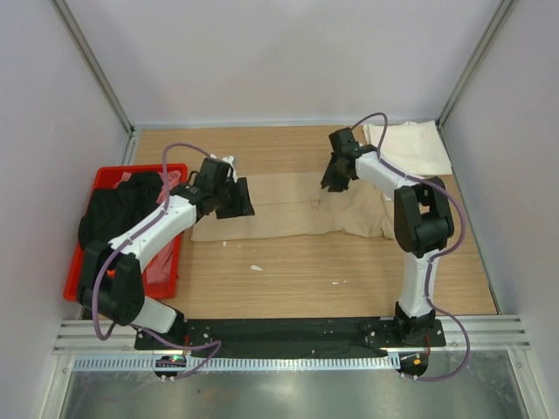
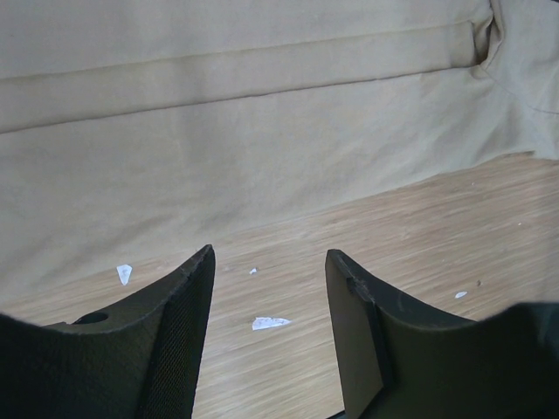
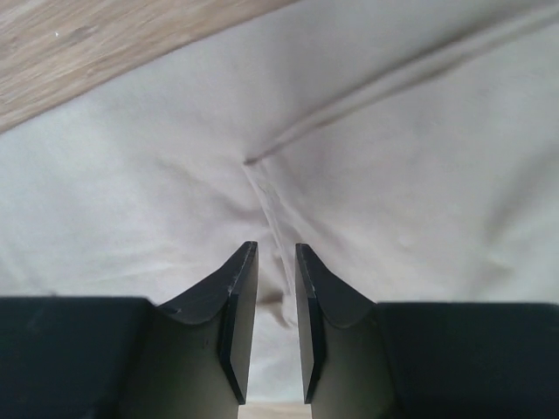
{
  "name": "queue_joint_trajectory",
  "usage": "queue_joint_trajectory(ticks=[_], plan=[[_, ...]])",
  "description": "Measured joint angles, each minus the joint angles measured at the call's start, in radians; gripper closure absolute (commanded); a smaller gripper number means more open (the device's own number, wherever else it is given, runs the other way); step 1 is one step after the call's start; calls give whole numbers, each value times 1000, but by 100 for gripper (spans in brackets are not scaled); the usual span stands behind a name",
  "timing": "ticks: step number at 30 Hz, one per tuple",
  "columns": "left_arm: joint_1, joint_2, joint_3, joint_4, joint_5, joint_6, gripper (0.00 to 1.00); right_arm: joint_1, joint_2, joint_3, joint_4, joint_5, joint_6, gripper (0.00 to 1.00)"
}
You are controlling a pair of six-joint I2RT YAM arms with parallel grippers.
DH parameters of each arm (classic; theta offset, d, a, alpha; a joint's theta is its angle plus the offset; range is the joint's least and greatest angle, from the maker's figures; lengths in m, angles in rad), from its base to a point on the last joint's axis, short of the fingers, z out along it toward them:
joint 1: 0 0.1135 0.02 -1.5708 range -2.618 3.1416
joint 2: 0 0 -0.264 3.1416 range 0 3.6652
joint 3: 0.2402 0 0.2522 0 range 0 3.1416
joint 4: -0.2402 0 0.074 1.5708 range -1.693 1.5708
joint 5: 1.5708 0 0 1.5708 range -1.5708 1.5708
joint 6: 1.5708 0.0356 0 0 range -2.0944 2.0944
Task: Fold and stack the t-shirts
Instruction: Fold the tshirt
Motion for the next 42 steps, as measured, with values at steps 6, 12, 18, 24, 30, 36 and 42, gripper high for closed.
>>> queue_joint_trajectory(ticks=[6,12,18,24,30,36,42], plan=[[0,82,-1,0,-13,-23,45,-63,-257,-156,-150,96,9,71],[0,209,0,0,-63,-45,45,-150,-421,-385,-169,117,41,75],[0,310,34,-28,-140,-55,46,-188,-420,-453,-179,157,38,76],[-2,315,38,-35,-226,-68,45,-240,-419,-518,-165,244,18,76],[-13,309,24,-36,-280,-82,45,-288,-419,-583,-162,325,5,77],[-77,292,2,-55,-335,-102,44,-307,-438,-626,-152,354,4,77],[-113,285,-1,-97,-365,-136,43,-350,-451,-639,-171,390,1,77]])
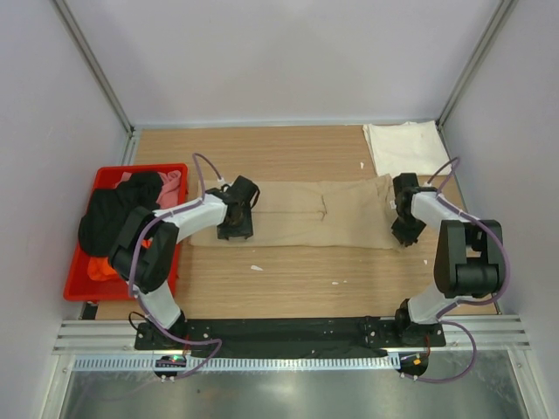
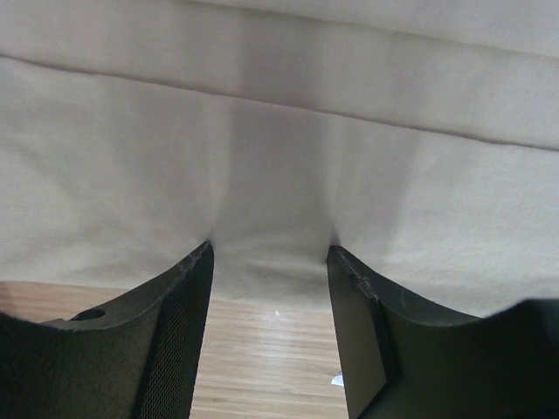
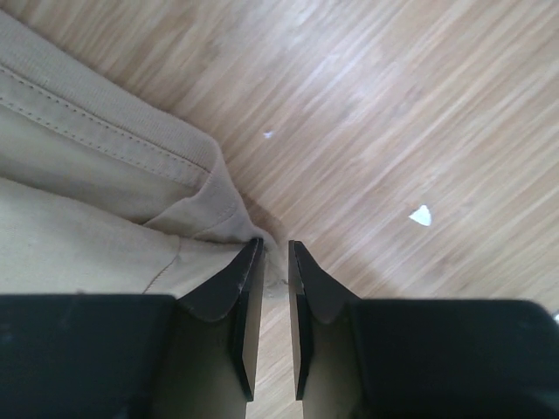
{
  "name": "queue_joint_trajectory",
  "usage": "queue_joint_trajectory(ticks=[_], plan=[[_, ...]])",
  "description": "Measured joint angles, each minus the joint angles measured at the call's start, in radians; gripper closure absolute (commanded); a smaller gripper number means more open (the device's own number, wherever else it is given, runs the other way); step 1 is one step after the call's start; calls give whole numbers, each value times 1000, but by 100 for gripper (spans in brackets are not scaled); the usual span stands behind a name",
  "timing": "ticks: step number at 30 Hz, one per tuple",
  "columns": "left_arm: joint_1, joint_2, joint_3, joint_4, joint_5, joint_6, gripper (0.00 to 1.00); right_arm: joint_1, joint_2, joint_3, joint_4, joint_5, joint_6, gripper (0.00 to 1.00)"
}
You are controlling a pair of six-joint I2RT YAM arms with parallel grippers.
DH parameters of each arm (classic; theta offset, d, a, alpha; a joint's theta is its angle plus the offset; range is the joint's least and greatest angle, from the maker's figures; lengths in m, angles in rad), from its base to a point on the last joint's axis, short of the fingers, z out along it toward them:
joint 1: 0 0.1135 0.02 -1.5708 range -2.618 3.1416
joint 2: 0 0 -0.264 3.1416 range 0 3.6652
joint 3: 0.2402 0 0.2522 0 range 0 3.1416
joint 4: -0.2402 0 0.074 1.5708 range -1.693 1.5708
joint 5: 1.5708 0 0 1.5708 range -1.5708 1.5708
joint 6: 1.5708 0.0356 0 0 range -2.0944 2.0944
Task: Fold and stack the t-shirts
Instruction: Fold the tshirt
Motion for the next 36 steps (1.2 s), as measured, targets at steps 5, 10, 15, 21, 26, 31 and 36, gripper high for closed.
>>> queue_joint_trajectory(ticks=[5,10,15,21,26,31,36], plan=[[-8,-37,-12,-55,-12,-24,42,-19,-68,8,-51,15,-21,75],[-13,-114,-5,-79,2,-37,41,-20,-127,94,-72,-54,-61,73],[-14,-141,40,-76,8,-32,41,-20,-122,137,-8,-190,-81,73],[-3,-93,76,-46,54,-1,42,-20,-54,136,76,-297,-80,73],[10,-59,76,-19,119,10,42,-20,3,131,124,-333,-78,77],[20,-61,43,9,126,-1,42,-20,61,104,121,-298,-63,79],[38,-61,-55,12,92,-24,42,-20,71,64,130,-260,-52,80]])
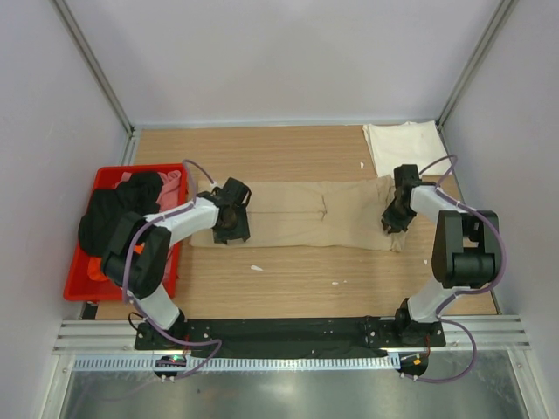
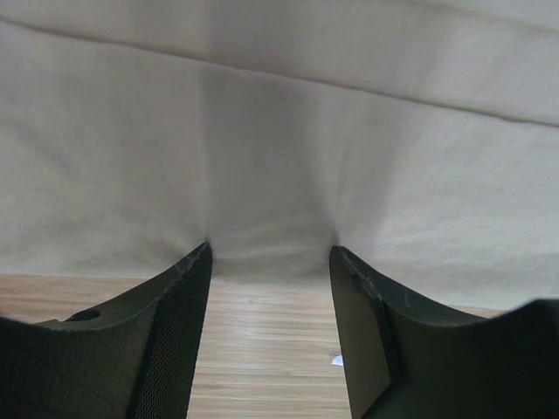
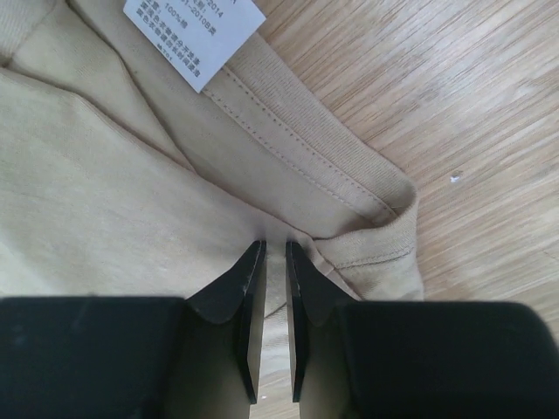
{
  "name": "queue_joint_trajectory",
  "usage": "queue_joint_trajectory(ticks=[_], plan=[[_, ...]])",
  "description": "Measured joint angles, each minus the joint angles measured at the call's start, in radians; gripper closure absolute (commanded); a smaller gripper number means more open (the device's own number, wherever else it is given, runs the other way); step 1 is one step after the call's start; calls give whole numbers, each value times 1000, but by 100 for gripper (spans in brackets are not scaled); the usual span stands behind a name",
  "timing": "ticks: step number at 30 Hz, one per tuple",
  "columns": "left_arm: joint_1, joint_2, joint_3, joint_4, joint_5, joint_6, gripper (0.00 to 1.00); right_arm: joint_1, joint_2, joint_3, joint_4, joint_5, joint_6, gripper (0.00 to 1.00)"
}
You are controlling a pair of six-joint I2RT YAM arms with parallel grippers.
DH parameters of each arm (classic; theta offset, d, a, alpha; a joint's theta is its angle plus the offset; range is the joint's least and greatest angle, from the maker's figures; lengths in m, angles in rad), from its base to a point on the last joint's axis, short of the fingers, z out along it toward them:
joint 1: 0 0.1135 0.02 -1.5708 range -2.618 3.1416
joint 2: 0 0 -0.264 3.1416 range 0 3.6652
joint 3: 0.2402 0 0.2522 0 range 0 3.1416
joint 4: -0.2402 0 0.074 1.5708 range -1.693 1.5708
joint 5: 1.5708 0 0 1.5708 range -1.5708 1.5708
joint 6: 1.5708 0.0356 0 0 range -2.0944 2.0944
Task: Fold and stack the t-shirts
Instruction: Fold the tshirt
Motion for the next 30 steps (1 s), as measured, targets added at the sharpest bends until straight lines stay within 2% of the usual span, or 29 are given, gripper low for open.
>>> queue_joint_trajectory(ticks=[12,21,25,30], plan=[[-19,-100,-138,126,1,-98,45,-12,-47,-51,-3,76,-19,80],[-187,-228,-231,68,3,-251,44,-46,-118,-97,-101,158,-25,80],[-200,-268,-209,6,-14,-277,42,-46,-173,-59,-174,182,-25,75],[-198,-269,-58,-55,-85,-239,40,-46,-199,77,-187,154,-34,75]])
